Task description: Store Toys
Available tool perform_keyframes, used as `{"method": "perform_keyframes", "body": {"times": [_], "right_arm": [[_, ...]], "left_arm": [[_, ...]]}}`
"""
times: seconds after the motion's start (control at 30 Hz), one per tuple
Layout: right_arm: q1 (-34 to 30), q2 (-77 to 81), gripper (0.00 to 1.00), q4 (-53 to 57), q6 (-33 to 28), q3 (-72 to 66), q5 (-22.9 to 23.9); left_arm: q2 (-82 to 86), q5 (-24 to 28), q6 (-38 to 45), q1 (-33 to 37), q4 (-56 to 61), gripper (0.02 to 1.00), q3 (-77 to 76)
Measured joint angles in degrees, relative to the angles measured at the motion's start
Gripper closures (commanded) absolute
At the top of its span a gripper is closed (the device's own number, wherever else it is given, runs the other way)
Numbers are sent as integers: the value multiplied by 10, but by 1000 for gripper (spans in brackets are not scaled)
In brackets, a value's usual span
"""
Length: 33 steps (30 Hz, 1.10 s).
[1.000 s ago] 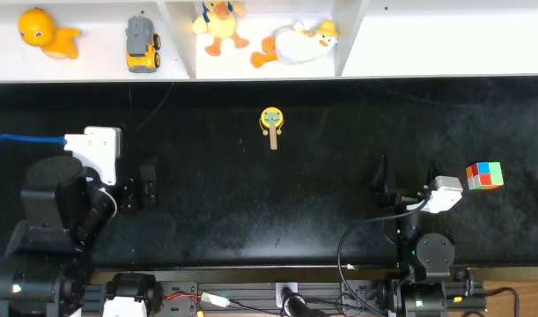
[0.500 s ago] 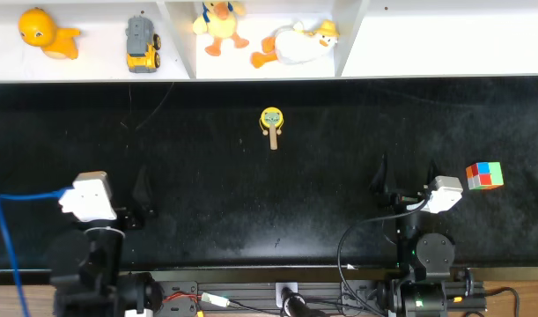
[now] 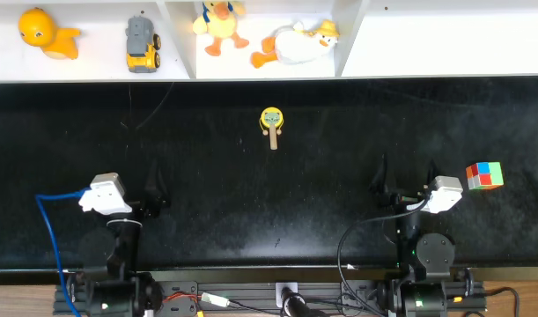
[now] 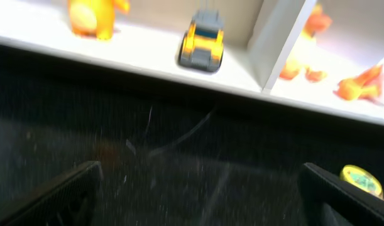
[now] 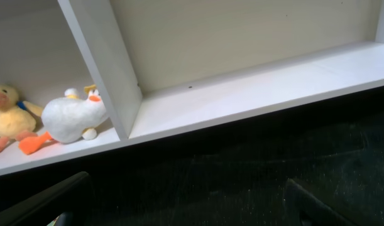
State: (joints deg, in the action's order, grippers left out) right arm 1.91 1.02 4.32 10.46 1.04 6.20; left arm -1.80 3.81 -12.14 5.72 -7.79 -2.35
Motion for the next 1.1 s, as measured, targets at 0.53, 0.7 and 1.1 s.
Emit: {"method": "perform_keyframes", "body": {"times": [0.53, 0.7, 1.1], "right_arm": [[0, 0, 5, 0, 0, 0, 0], [0, 0, 5, 0, 0, 0, 0], [0, 0, 5, 0, 0, 0, 0]], "left_arm": [[10, 1, 0, -9, 3, 20, 1], [10, 1, 0, -9, 3, 20, 1], [10, 1, 0, -9, 3, 20, 1]]}}
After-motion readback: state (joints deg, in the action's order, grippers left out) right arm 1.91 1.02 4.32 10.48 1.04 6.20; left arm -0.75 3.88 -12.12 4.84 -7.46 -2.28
